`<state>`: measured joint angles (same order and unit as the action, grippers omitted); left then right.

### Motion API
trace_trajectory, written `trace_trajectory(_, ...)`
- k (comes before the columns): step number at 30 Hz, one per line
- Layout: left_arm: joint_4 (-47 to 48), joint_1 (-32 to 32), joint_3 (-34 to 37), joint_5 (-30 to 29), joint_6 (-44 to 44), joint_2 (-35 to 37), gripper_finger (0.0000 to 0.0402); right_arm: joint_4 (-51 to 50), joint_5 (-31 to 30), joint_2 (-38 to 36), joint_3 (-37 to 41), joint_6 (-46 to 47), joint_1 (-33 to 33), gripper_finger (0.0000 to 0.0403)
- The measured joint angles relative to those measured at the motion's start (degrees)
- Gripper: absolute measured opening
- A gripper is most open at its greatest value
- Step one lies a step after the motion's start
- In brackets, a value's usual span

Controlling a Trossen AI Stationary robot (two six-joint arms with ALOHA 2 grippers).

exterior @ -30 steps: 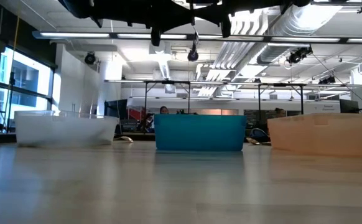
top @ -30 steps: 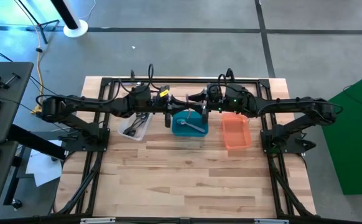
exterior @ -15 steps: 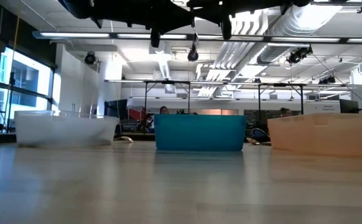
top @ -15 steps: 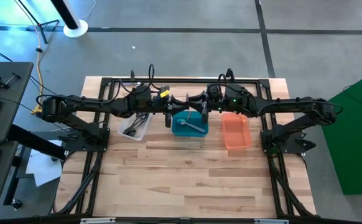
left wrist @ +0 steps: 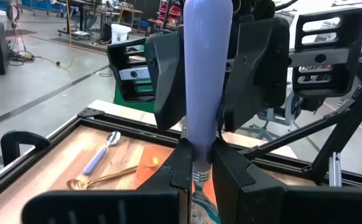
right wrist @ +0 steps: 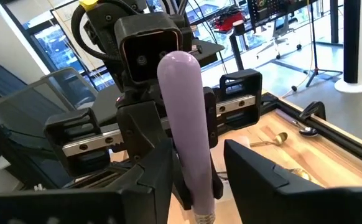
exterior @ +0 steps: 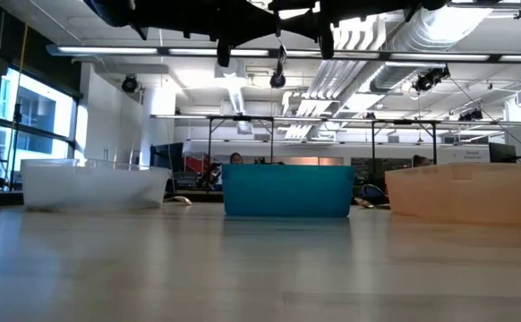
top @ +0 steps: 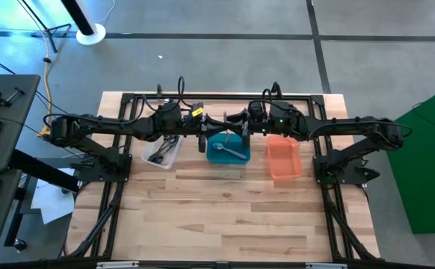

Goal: Sort silverware by color (type)
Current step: Put the purple spoon into the blue bin

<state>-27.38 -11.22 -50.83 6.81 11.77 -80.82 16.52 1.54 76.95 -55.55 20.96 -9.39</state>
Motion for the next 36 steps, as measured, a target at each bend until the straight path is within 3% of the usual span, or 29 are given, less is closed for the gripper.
trace_trajectory(4,0.02,0.02,0.0,-0.01,0.07,0.0,0.0019,0.04,0.08,0.0,0.0,0.03,0.01,0.01)
trace_trajectory(8,0.32,0.0,0.0,0.0,0.59,0.0,0.0019,-0.37,0.0,-0.04,0.0,-0.45,0.0,0.004)
trace_trajectory(12,0.45,-0.07,0.0,-0.68,0.51,0.0,0.0019,-1.1,-0.5,-0.11,0.0,-0.41,-0.07,0.0038)
trace_trajectory(26,1.39,0.02,-0.03,-2.51,-0.13,0.0,0.008,-1.31,-0.66,-0.02,0.0,-1.45,0.0,0.0038)
trace_trajectory(36,10.91,-2.45,-0.11,-2.26,-0.28,3.58,0.0109,-1.8,-0.75,-0.52,0.0,-1.97,-1.9,0.0038)
